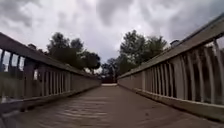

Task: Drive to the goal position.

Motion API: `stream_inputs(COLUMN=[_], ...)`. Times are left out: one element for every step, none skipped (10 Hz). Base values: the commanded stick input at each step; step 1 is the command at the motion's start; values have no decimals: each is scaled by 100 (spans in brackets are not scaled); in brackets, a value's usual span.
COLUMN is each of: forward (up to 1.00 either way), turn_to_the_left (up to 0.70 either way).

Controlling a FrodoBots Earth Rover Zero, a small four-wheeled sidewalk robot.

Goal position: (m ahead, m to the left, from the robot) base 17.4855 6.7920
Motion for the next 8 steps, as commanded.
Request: stream_inputs(forward=[85,85,85,85,85,85,85,85], turn_to_the_left=[0,0,0,0,0,0,0,0])
